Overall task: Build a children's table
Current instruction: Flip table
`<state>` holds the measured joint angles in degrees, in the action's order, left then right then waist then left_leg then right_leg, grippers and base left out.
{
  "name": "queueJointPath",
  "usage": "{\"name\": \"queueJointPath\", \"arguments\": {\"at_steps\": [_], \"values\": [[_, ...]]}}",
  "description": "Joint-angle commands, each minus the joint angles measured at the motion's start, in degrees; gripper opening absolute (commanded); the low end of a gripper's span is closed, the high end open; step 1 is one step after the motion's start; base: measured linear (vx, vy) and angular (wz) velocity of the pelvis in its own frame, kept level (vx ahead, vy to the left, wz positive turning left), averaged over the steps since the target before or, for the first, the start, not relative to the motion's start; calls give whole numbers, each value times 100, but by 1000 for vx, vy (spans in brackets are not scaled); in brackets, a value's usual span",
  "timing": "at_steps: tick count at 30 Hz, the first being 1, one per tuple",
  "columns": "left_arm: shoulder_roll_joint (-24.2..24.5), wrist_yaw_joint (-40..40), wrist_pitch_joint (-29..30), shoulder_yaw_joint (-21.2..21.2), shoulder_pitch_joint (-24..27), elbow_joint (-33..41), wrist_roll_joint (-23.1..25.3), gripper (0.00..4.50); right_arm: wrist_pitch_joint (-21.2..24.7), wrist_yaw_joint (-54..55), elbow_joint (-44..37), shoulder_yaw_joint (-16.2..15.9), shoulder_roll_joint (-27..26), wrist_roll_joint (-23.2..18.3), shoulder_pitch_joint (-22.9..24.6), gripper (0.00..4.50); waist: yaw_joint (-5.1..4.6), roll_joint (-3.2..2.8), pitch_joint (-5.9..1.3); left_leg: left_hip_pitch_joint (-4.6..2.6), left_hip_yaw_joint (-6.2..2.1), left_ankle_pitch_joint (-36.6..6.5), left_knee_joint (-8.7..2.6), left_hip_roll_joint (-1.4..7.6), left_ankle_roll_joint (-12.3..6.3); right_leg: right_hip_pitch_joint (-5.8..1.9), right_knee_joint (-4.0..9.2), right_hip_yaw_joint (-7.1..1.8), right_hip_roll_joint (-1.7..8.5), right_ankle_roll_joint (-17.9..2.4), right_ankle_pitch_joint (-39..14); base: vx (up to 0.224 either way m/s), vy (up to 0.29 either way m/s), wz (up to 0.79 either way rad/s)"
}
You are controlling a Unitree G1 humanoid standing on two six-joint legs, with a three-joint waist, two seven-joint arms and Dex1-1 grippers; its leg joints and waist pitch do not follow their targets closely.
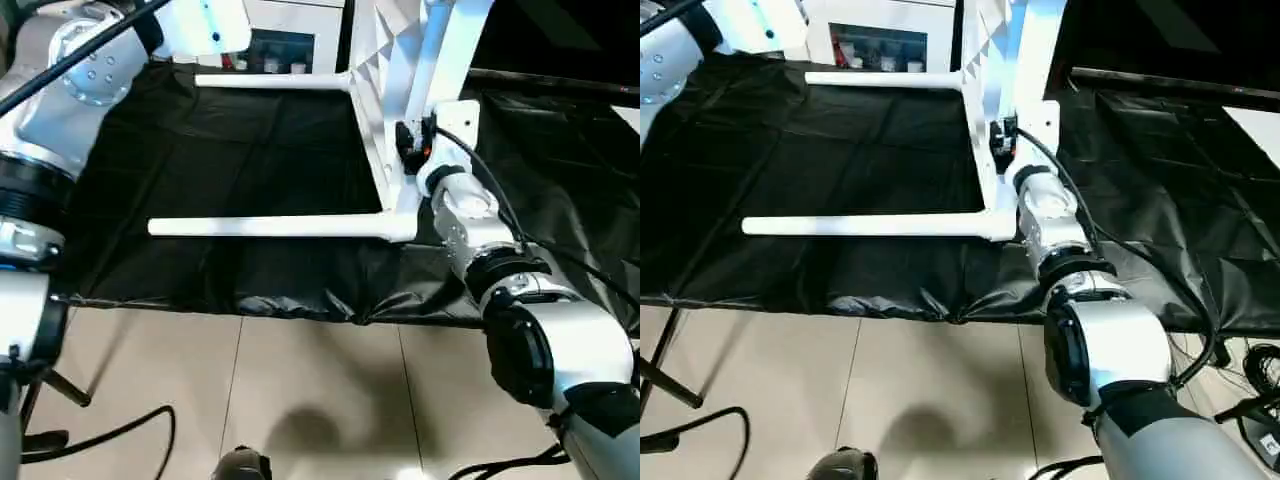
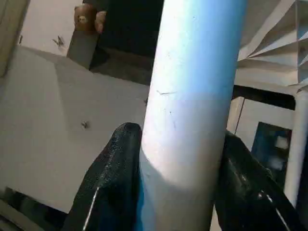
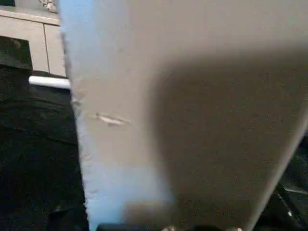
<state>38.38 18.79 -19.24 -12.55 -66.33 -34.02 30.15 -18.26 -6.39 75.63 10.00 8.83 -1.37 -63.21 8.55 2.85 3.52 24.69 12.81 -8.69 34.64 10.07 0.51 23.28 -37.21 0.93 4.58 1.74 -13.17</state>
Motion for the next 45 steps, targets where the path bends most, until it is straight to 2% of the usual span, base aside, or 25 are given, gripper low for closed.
{"name": "queueJointPath", "arguments": {"at_steps": [1,5,6,7,8,11,14,17,19,20,21,22,23,25,26,27,28,29,30,33,34,36,38,41,45], "values": [[-232,-76,280,416,168,-87,-741,182,-130,77,-85,-21,342,106,-156,195,14,-14,-499,-319,-179,-441,-291,299,-57,-183,204,-107,335,-1428,1068,0,0,0],[-523,-289,552,657,159,-120,-989,182,-218,46,-201,-110,717,262,-360,195,44,1,-501,-318,-167,-396,-273,294,-124,-189,210,-112,329,-1429,1035,0,0,0],[-669,-455,658,774,130,-165,-1066,182,-244,-30,-246,-162,971,350,-522,195,48,0,-502,-321,-161,-367,-262,291,-132,-186,208,-106,305,-1439,1017,0,0,0],[-717,-518,686,820,129,-179,-1090,182,-253,-61,-259,-178,1053,378,-580,195,78,31,-523,-312,-146,-287,-222,274,-191,-193,189,-108,291,-1460,1125,0,0,0],[-826,-638,777,917,142,-219,-1155,183,-281,-194,-290,-236,1289,465,-771,194,95,47,-507,-270,-131,-236,-202,254,-289,-180,187,-113,296,-1462,1142,0,0,0],[-938,-689,951,1032,242,-142,-1247,183,-265,-402,-324,-311,1557,547,-1023,193,100,34,-481,-237,-135,-422,-200,259,-363,-164,223,-113,312,-1427,724,0,0,0],[-1133,-681,1172,1205,467,45,-1420,183,-216,-747,-378,-449,1886,671,-1387,191,63,36,-441,-239,-157,-812,-213,283,-228,-125,275,-103,312,-1384,29,0,0,0],[-1271,-668,1340,1324,664,240,-1514,183,-209,-909,-398,-566,2061,793,-1574,191,26,37,-422,-248,-179,-1108,-244,296,-94,-103,314,-101,323,-1297,-327,0,0,0],[-1415,-642,1534,1417,904,449,-1629,183,-142,-1204,-377,-712,2177,914,-1712,191,-33,93,-415,-245,-180,-1272,-255,301,-34,-93,338,-104,319,-1238,-471,0,0,0],[-1469,-643,1591,1439,1015,539,-1661,183,-103,-1405,-368,-776,2217,955,-1759,191,-50,91,-409,-256,-179,-1345,-258,307,-33,-90,342,-109,321,-1246,-509,0,0,0],[-1618,-630,1775,1419,1406,867,-1722,183,-40,-2085,-337,-1302,2357,1435,-1778,191,-80,132,-401,-240,-187,-1395,-255,312,-40,-97,343,-97,320,-1231,-600,0,0,0],[-1649,-633,1812,1403,1498,952,-1724,183,-35,-2248,-326,-1456,2388,1575,-1764,191,-96,130,-373,-230,-189,-1498,-260,316,-46,-79,371,-100,327,-1195,-765,0,0,0],[-1669,-623,1848,1396,1526,973,-1732,183,-34,-2284,-318,-1486,2386,1596,-1748,191,-106,142,-377,-236,-188,-1547,-262,312,-37,-85,384,-104,335,-1181,-860,0,0,0],[-1677,-617,1878,1399,1517,967,-1741,183,-27,-2274,-307,-1443,2367,1562,-1744,191,-101,107,-362,-281,-196,-1848,-279,311,54,-26,432,-119,337,-1083,-1266,0,0,0],[-1675,-617,1878,1401,1499,945,-1743,183,-21,-2261,-304,-1425,2357,1549,-1744,191,-123,96,-348,-314,-238,-2328,-327,318,284,15,478,-115,345,-932,-1707,0,0,0],[-1654,-610,1890,1414,1414,873,-1753,183,-5,-2244,-298,-1417,2345,1540,-1756,191,-123,96,-348,-314,-238,-2328,-327,318,284,15,478,-115,345,-932,-1707,0,0,0],[-1635,-605,1874,1421,1334,787,-1751,183,2,-2242,-298,-1414,2334,1530,-1773,191,-161,92,-354,-373,-276,-2872,-344,312,527,73,506,-102,329,-823,-1943,0,0,0],[-1634,-595,1888,1432,1307,775,-1742,183,3,-2250,-295,-1413,2331,1526,-1787,191,-162,100,-359,-388,-284,-2957,-353,318,565,77,504,-99,334,-815,-1920,0,0,0],[-1630,-586,1895,1444,1273,746,-1732,182,1,-2269,-294,-1401,2321,1510,-1804,226,-174,109,-353,-370,-302,-3043,-367,318,608,72,499,-96,343,-807,-1861,0,0,0],[-1634,-561,2011,1472,1272,815,-1703,182,5,-2348,-292,-1405,2314,1448,-1840,263,-190,109,-374,-343,-309,-2948,-383,318,615,40,473,-83,349,-824,-1624,0,0,0],[-1623,-577,2068,1470,1278,817,-1702,182,-3,-2380,-294,-1399,2310,1429,-1847,271,-217,95,-373,-327,-303,-2883,-379,311,575,30,468,-87,354,-867,-1478,0,0,0],[-1612,-584,2086,1462,1282,812,-1717,182,-8,-2393,-297,-1392,2306,1424,-1847,283,-264,112,-376,-314,-297,-2808,-376,306,530,17,466,-86,354,-919,-1401,0,0,0],[-1590,-600,2122,1460,1286,770,-1727,182,-39,-2439,-306,-1372,2294,1403,-1840,313,-265,114,-385,-314,-280,-2642,-360,309,464,9,460,-94,358,-978,-1254,0,0,0],[-1580,-594,2175,1470,1302,730,-1729,182,-135,-2498,-325,-1359,2280,1376,-1827,329,-260,135,-387,-294,-272,-2470,-348,310,369,-13,459,-96,370,-990,-1282,0,0,0],[-1572,-611,2201,1479,1325,726,-1716,182,-314,-2554,-352,-1317,2261,1315,-1808,362,-251,138,-390,-297,-261,-2365,-339,317,336,-15,455,-93,368,-1018,-1238,0,0,0]]}}
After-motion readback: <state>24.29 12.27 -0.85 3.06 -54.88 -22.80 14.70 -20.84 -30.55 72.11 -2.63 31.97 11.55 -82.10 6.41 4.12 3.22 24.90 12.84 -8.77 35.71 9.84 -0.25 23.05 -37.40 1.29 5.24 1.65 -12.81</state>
